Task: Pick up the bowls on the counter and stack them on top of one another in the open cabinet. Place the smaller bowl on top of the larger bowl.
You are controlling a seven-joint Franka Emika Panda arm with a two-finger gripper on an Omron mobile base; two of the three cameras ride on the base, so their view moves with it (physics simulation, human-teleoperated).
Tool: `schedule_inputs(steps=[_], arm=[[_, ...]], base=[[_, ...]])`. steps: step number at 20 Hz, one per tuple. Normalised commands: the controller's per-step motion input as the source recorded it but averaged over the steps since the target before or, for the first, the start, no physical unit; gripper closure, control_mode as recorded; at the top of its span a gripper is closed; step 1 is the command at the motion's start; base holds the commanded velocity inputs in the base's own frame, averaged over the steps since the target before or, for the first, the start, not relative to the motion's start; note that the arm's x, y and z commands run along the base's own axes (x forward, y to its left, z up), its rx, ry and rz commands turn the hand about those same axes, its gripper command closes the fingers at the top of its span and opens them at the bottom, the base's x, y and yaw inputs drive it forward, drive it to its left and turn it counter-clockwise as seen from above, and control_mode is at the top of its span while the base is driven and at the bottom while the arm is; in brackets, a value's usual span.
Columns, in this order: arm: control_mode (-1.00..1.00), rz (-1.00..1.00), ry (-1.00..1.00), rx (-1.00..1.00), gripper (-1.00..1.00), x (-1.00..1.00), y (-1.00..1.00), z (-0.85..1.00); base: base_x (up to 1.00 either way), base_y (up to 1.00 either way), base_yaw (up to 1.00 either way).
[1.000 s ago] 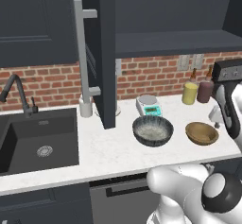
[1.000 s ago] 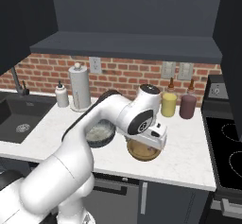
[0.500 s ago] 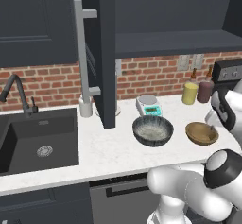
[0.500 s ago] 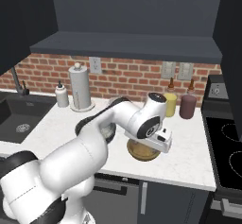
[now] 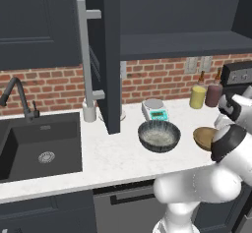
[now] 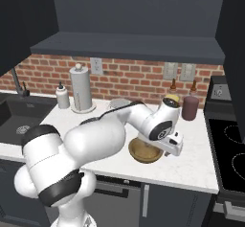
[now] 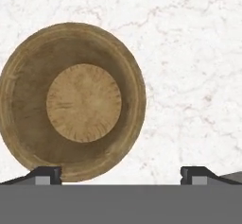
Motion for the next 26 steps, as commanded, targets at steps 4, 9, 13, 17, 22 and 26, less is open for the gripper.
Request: schedule_inputs(steps=[4,9,13,17,22,26], arm=[[-1.0,-0.04,0.08,0.15,-1.0,0.4,-0.27,-0.07],[-1.0,-0.02,0.08,0.11,-1.0,0.4,-0.07,-0.16],[-1.0,0.0,0.08,0.0,-1.0,0.3,0.0,-0.26],[-1.0,0.0,0.07,0.0,-1.0,0.06,-0.05,-0.29],[-1.0,0.0,0.03,0.0,-1.0,0.0,-0.07,-0.22],[-1.0,0.0,0.01,0.0,-1.0,0.0,0.0,-0.19]], base=[[0.0,0.0,0.0],[0.0,0.0,0.0],[0.0,0.0,0.0],[0.0,0.0,0.0],[0.0,0.0,0.0],[0.0,0.0,0.0]])
